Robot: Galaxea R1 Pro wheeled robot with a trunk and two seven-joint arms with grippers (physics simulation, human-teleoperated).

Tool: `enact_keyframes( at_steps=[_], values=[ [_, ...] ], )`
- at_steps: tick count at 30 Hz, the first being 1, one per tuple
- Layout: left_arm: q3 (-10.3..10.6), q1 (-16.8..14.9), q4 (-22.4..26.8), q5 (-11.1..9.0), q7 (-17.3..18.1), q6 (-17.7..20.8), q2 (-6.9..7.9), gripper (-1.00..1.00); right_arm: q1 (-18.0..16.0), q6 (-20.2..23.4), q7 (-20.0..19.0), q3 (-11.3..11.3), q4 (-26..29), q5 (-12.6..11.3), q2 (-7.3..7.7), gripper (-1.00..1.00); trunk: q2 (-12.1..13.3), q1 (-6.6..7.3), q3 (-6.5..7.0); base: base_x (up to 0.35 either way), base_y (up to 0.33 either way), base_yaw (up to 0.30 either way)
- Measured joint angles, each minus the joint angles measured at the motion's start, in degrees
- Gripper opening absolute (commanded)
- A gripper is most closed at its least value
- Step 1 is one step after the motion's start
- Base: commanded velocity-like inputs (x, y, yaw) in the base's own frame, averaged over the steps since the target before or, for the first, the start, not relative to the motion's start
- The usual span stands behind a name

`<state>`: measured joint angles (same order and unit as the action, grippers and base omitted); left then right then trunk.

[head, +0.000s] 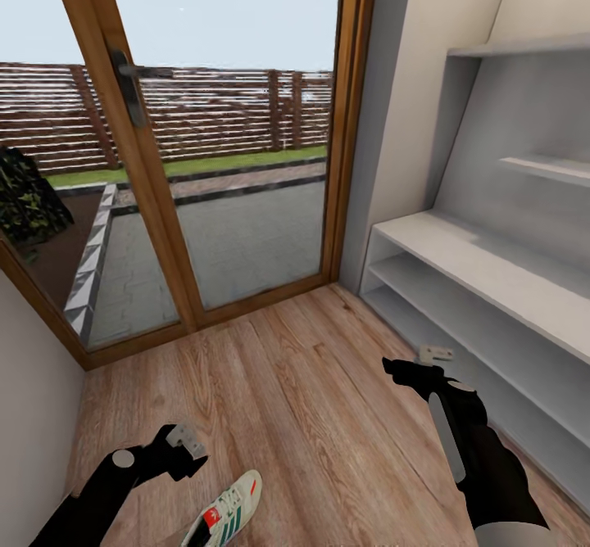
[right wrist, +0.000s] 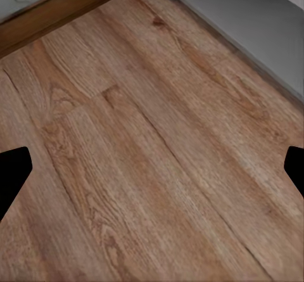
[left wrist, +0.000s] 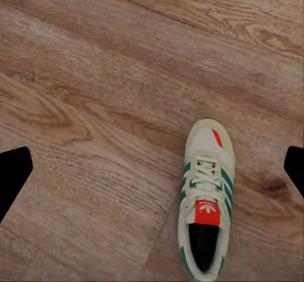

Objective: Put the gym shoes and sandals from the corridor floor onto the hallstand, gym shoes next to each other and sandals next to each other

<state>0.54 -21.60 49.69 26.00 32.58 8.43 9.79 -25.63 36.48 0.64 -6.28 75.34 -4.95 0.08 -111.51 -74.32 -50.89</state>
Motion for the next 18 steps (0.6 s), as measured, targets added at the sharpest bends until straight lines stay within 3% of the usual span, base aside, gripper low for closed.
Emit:
enact_keyframes(
  at_steps=[3,8,18],
  values=[
    [-0.13,0.0,-3.47,0.28,0.17,-6.16,1.85,1.0,0.0,0.0,0.0,0.0,0.0,-0.01,0.0,1.0,-1.2,-0.66,-0.82,0.0,0.0,0.0],
    [-0.2,0.01,-7.81,0.24,0.23,-8.55,3.07,1.0,0.0,0.0,-0.01,0.0,0.0,0.05,0.0,1.0,-3.21,-1.76,-2.19,0.0,0.0,0.0],
    [-0.21,0.0,-10.74,0.17,0.17,-9.93,3.36,1.0,0.0,0.0,-0.01,0.07,0.05,0.24,0.0,1.0,-7.22,-3.95,-4.38,0.0,0.0,0.0]
  ],
)
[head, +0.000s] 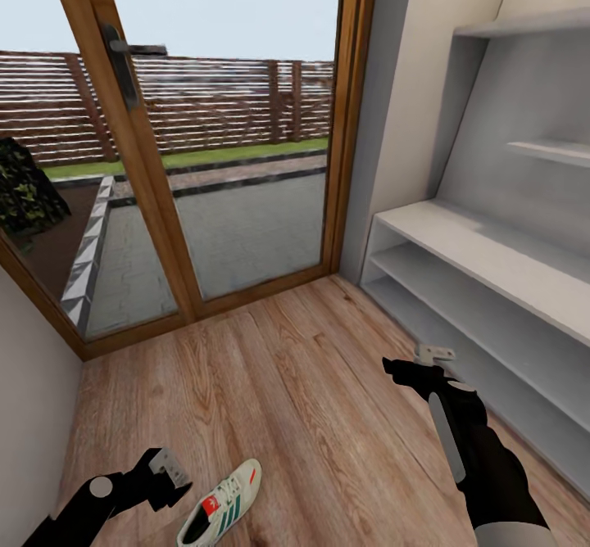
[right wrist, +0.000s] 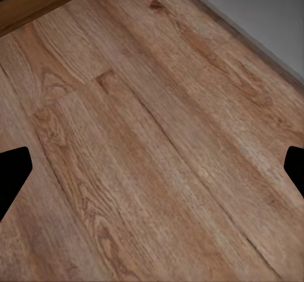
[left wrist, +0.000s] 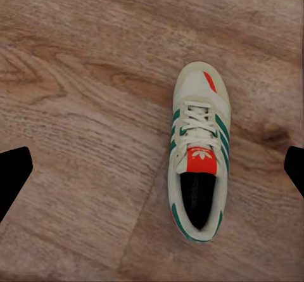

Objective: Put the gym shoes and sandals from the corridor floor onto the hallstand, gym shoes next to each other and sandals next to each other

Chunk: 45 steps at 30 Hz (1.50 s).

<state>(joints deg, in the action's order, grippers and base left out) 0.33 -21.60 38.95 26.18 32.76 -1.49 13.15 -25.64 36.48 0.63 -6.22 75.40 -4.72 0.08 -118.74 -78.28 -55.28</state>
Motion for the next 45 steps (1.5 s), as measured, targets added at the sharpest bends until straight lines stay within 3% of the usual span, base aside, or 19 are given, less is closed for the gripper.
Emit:
enact_keyframes(
  at_steps=[8,21,45],
  values=[
    [-0.06,0.01,-2.5,-0.21,0.04,-3.2,0.01,1.0,0.0,0.03,0.0,-0.06,0.14,-0.23,0.0,1.0,-3.21,-1.76,-1.45,0.0,0.0,0.0],
    [-0.12,0.01,-3.18,-0.23,0.01,-3.52,0.01,1.0,0.0,0.16,0.01,-0.06,0.31,-0.22,0.0,1.0,-8.42,-4.61,-3.94,0.0,0.0,0.016],
    [-0.22,-0.16,-2.91,-0.22,0.01,-3.52,0.02,1.0,-0.01,0.18,0.01,-0.06,0.3,-0.24,0.0,1.0,-18.05,-9.89,-10.27,0.0,0.0,0.097]
  ],
)
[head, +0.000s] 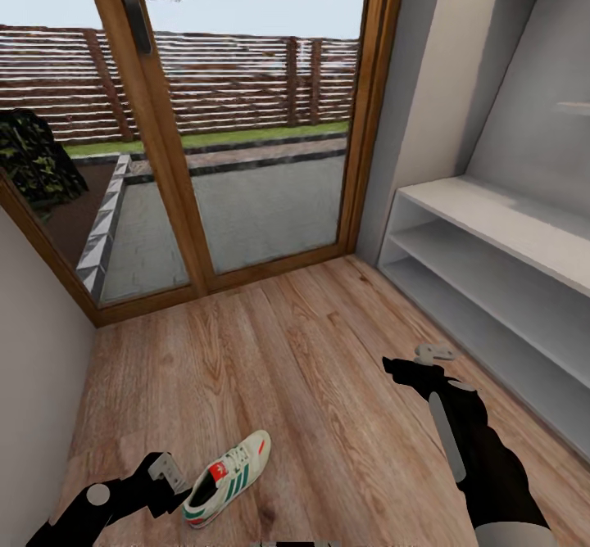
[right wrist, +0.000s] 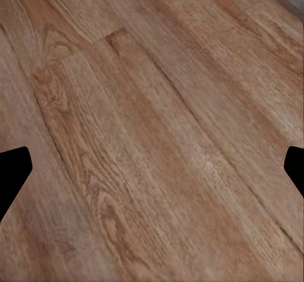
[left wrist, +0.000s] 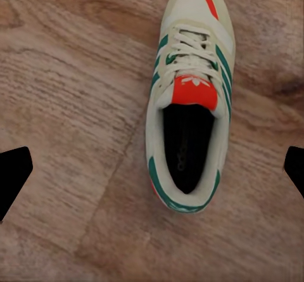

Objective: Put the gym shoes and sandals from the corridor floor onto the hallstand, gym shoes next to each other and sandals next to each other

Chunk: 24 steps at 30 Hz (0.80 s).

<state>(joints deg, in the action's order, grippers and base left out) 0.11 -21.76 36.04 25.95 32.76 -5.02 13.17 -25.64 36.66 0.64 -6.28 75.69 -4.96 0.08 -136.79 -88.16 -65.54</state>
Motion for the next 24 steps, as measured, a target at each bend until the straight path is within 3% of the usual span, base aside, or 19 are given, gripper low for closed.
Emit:
enact_keyframes(
  at_steps=[16,24],
  values=[
    [0.05,-0.35,0.15,0.08,0.0,0.06,0.0,1.0,0.0,0.0,0.0,0.0,0.01,0.01,0.0,1.0,-6.42,-3.52,-4.29,0.0,0.0,0.061],
    [0.06,-0.38,0.37,0.09,0.01,0.03,0.0,1.0,0.0,0.0,0.0,0.0,0.01,0.0,0.0,1.0,-6.54,-3.73,-6.82,0.0,0.0,0.001]
  ],
)
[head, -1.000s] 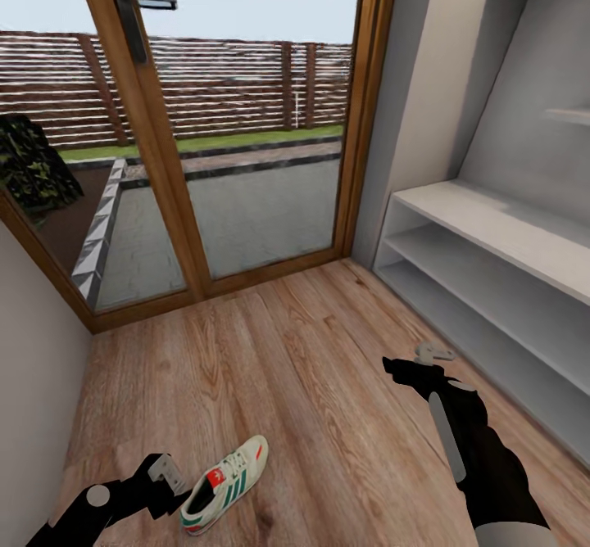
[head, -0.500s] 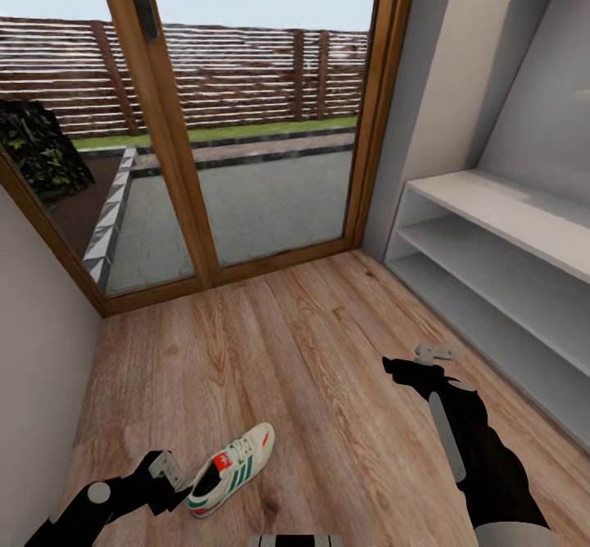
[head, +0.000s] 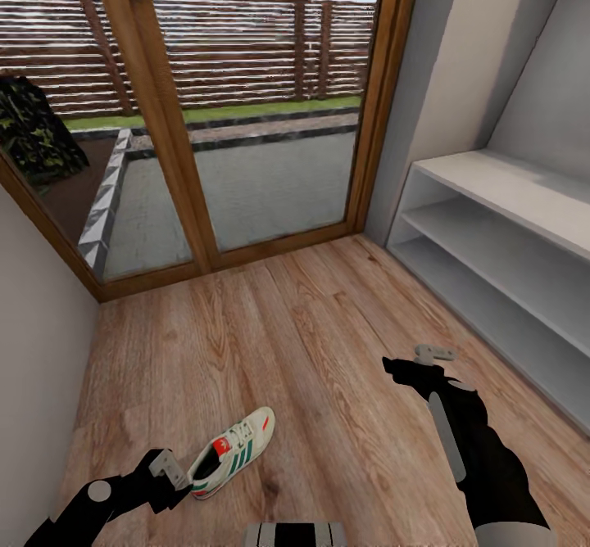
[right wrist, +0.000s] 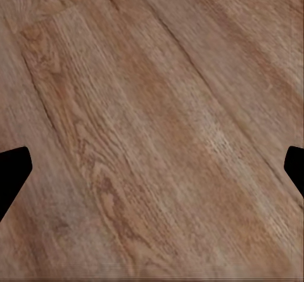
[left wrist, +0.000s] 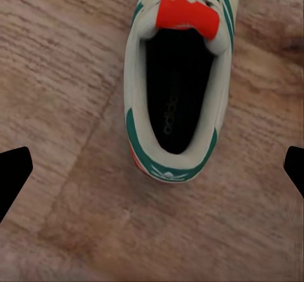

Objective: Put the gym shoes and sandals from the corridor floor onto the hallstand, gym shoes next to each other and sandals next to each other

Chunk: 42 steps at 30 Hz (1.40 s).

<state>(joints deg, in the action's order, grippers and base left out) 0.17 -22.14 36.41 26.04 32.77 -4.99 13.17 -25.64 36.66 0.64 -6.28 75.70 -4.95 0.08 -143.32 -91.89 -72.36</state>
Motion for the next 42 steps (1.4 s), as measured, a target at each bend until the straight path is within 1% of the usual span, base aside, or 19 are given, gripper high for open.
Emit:
enact_keyframes(
  at_steps=[8,12,21,30,42],
  values=[
    [0.0,-0.08,0.04,0.0,0.0,-0.02,0.0,1.0,0.0,0.0,0.0,0.0,0.03,-0.01,0.0,1.0,-0.11,-0.21,-2.52,0.0,0.0,-0.054],
    [0.0,-0.11,0.05,0.0,0.0,-0.03,0.0,1.0,0.0,-0.01,0.0,0.0,0.01,-0.05,0.0,1.0,-0.16,-0.31,-3.54,0.0,0.0,-0.022],
    [0.0,-0.16,0.05,-0.01,0.0,-0.03,0.0,1.0,0.0,0.0,0.0,0.0,0.04,-0.06,0.0,1.0,-0.17,-0.31,-3.58,0.005,0.001,-0.003],
    [0.0,-0.16,0.14,-0.01,0.0,-0.03,0.0,1.0,0.0,-0.01,0.0,0.0,0.08,-0.07,0.0,1.0,-0.17,-0.29,-3.58,0.163,0.083,0.0],
    [0.0,-0.17,0.13,-0.01,0.0,-0.03,-0.08,1.0,0.0,0.0,0.0,0.0,0.09,-0.08,0.0,1.0,-0.17,-0.31,-3.58,0.026,0.014,-0.029]
  ],
)
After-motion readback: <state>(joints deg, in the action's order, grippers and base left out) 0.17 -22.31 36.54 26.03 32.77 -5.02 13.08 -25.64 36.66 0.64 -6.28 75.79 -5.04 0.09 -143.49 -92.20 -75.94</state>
